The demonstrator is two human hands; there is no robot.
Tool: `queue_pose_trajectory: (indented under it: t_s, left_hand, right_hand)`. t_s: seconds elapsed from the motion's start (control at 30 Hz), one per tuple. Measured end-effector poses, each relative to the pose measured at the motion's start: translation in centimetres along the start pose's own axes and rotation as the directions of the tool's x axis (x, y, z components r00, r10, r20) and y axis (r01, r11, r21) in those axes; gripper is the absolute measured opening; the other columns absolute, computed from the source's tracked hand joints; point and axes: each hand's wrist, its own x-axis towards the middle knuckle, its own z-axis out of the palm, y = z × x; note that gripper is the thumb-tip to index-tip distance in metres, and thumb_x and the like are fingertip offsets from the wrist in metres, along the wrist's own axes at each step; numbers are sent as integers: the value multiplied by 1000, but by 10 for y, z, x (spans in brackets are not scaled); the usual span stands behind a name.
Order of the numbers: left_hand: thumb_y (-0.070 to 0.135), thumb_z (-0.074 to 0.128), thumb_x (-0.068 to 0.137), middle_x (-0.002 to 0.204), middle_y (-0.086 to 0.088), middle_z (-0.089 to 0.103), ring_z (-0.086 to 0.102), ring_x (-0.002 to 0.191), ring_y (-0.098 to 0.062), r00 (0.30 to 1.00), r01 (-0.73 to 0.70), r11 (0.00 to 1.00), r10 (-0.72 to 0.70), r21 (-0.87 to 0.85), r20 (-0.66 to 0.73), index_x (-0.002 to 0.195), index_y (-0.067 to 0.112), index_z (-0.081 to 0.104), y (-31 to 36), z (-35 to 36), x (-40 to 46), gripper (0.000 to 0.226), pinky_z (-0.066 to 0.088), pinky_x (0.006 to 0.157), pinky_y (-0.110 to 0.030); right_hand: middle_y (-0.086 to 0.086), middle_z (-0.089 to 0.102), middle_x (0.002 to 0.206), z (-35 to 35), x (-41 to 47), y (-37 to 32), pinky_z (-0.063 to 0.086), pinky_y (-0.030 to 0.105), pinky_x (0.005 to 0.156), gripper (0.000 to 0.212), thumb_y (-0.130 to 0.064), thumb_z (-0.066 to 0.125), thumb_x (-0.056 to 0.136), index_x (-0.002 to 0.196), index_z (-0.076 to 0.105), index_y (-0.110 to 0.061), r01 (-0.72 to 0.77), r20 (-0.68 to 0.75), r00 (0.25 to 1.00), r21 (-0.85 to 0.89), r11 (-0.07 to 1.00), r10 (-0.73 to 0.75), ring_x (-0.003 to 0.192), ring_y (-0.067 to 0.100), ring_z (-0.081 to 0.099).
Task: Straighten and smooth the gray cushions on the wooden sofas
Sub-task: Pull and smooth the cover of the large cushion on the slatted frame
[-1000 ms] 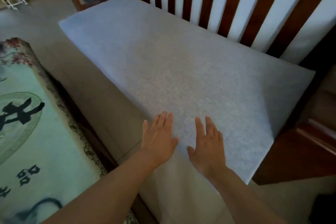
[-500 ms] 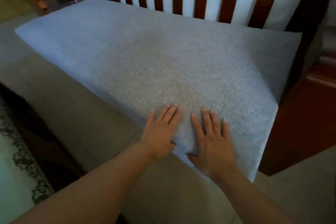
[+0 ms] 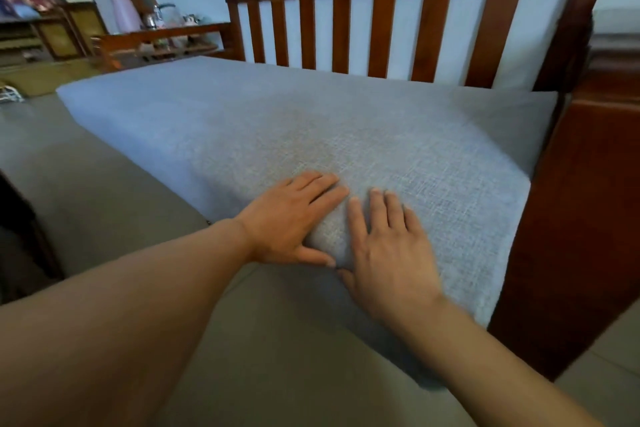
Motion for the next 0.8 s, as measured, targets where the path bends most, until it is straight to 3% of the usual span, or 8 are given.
queue_pose_trajectory:
  t_s: [0.1, 0.2, 0.37, 0.5, 0.6, 0.7, 0.8]
  left_hand:
    - [67, 36, 85, 134, -17, 53, 52, 118, -34, 995, 27, 998, -32, -59, -92, 135, 6, 50, 18, -8, -5, 80, 45, 100, -41]
    - [54, 37, 90, 131, -18, 55, 54, 116, -36, 972, 125, 983, -148, -132, -183, 130, 5, 55, 49, -5, -9, 66, 47, 96, -45]
    - [59, 34, 90, 149, -16, 37, 36, 135, -32, 937, 174, 967, -221, -186, -270, 142, 10, 36, 103, 20, -10, 71, 31, 107, -54]
    - [62, 21, 94, 148, -18, 34, 33, 136, -34, 851, 234, 944, -314, -232, -421, 141, 10, 29, 128, 42, -6, 71, 17, 110, -55]
    - [61, 24, 93, 149, -16, 26, 25, 140, -34, 799, 229, 939, -333, -258, -502, 142, 7, 25, 146, 56, -8, 73, 11, 114, -55]
    - [59, 36, 90, 149, -18, 21, 21, 141, -37, 768, 200, 947, -311, -252, -560, 144, 9, 16, 160, 67, -10, 77, 12, 114, -56]
    - [55, 51, 84, 149, -22, 14, 18, 139, -43, 770, 139, 965, -246, -221, -588, 148, 18, 8, 169, 82, -15, 86, 19, 111, -60]
  right_hand:
    - [30, 48, 135, 3, -17, 10, 42, 52, 99, 91, -52, 77, 67, 136, 48, -1, -41, -82, 996, 49, 998, 45, 125, 42, 47]
    - [30, 57, 123, 8, -39, 23, 48, 53, 89, 83, -43, 85, 58, 123, 60, 1, -37, -187, 981, 108, 994, 57, 113, 44, 57]
    - [24, 56, 128, 20, -70, 40, 45, 53, 95, 65, -34, 77, 73, 128, 58, -5, 47, -386, 922, 18, 999, -37, 118, 41, 54]
    - [18, 46, 139, 49, -91, 51, 32, 54, 105, 53, -26, 67, 86, 134, 50, -9, 136, -561, 820, -4, 991, -115, 128, 40, 41]
    - [12, 26, 150, 78, -109, 57, 23, 56, 111, 61, -25, 61, 88, 143, 37, -14, 168, -615, 774, -30, 985, -151, 138, 41, 23]
    - [7, 10, 156, 108, -123, 63, 11, 54, 117, 78, -28, 66, 85, 149, 25, -11, 184, -605, 775, -60, 981, -183, 142, 43, 7]
    - [6, 6, 156, 129, -133, 67, 12, 54, 117, 90, -27, 73, 81, 149, 18, -9, 257, -597, 776, 9, 966, -201, 144, 43, 0]
